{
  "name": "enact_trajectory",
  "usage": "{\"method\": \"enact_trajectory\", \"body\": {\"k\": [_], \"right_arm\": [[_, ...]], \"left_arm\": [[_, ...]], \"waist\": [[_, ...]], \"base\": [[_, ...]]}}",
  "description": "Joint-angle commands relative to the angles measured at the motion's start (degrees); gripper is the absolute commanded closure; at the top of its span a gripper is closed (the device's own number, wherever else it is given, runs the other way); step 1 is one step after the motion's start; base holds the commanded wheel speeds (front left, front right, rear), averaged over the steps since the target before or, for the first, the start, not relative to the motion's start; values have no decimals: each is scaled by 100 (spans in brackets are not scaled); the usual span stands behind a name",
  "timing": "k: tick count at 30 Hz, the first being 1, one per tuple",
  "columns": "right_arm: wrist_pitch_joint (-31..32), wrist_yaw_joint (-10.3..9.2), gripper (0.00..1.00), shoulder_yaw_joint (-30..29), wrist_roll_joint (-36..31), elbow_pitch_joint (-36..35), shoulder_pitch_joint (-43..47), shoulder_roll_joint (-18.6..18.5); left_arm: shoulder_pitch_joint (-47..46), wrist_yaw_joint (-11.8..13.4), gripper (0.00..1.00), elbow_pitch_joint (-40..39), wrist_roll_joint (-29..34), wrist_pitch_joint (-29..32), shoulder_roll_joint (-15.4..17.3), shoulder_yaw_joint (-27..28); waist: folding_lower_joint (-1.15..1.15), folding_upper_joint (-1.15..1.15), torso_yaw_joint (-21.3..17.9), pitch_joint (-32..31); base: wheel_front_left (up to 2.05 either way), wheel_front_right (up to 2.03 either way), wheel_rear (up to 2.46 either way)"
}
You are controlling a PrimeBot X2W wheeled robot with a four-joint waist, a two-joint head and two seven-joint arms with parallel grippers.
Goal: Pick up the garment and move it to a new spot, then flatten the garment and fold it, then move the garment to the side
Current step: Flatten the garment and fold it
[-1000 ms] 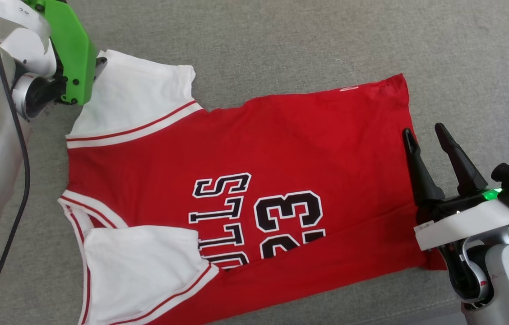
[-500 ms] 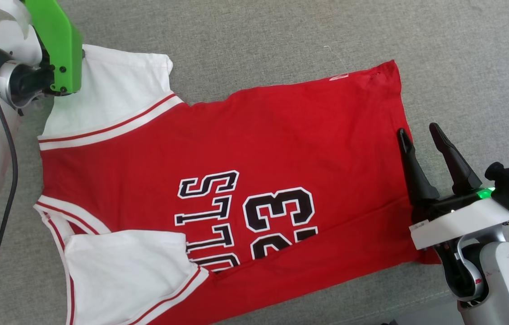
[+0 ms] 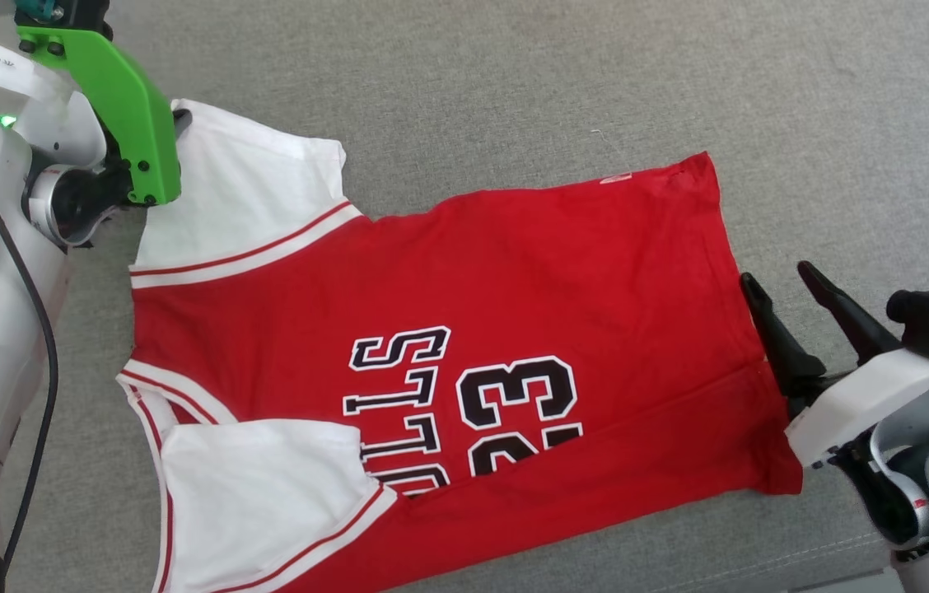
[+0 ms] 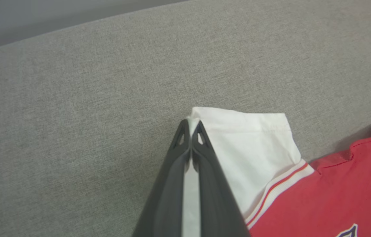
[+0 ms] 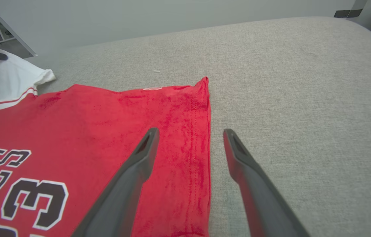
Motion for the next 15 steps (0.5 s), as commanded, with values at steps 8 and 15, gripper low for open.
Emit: {"method": "enact_trajectory", "body": {"k": [8,15], "right_arm": [[2615,-4,0,-250,504,-155,-649,-839],[3802,-4,0,-117,753,219,-1491,-1089]], "left_arm": [[747,145,100,-1510,-223,-128,149,25],[1249,579,100,-2871,-284,-15,378,75]], "waist": [[0,0,651,-345],[0,0,994,-145]], "base": [[0,0,0],[0,0,0]]}}
